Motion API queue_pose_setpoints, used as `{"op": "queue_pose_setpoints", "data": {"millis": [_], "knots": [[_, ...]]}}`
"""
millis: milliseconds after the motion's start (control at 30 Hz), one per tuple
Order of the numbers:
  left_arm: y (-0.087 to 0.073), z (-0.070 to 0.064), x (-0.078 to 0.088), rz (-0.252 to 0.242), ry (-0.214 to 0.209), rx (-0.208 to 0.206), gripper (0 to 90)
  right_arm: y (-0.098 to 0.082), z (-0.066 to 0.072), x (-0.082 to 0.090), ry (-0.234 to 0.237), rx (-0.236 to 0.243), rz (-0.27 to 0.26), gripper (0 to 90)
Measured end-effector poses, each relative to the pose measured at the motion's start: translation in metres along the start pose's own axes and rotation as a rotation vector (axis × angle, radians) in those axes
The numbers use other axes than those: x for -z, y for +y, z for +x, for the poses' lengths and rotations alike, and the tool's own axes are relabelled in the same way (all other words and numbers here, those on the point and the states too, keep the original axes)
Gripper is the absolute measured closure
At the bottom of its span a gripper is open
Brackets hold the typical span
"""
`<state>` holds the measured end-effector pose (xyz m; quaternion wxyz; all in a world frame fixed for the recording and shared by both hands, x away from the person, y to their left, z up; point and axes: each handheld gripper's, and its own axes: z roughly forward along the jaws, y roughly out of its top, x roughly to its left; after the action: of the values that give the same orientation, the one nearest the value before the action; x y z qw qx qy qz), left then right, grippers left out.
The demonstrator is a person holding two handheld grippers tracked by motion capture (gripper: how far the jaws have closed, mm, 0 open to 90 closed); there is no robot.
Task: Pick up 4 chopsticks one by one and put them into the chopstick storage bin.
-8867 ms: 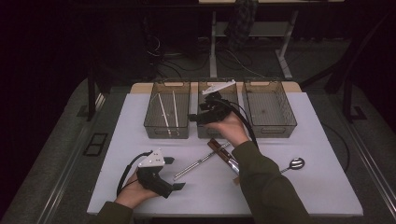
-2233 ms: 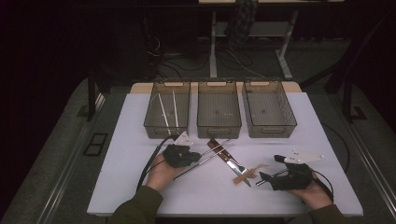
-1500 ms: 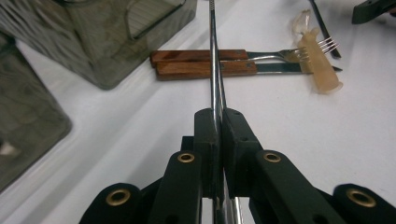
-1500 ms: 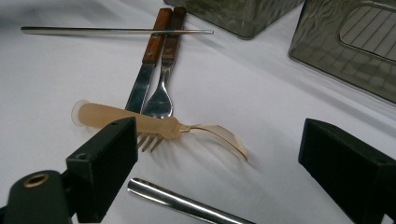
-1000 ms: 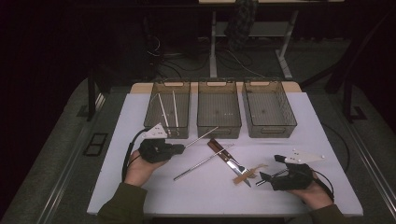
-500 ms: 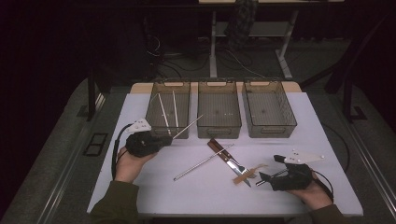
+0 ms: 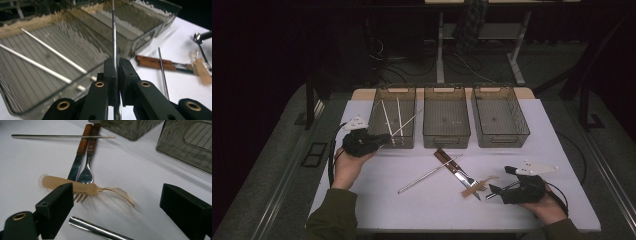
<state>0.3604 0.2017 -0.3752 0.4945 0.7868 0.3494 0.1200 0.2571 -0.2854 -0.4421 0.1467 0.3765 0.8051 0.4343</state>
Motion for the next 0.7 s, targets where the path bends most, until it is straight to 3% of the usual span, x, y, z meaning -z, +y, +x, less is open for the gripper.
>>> {"op": "queue_pose_setpoints", "data": {"millis": [567,700], "knots": [[0.046,0.023,-0.026,0.034,0.047,0.007,84.2,0.0,-0.001,-0.001,0.002,-0.004,0.0,11.3],[0.058,0.027,-0.032,0.047,0.06,-0.008,84.2,0.0,0.0,-0.001,0.004,-0.007,-0.003,11.3]]}}
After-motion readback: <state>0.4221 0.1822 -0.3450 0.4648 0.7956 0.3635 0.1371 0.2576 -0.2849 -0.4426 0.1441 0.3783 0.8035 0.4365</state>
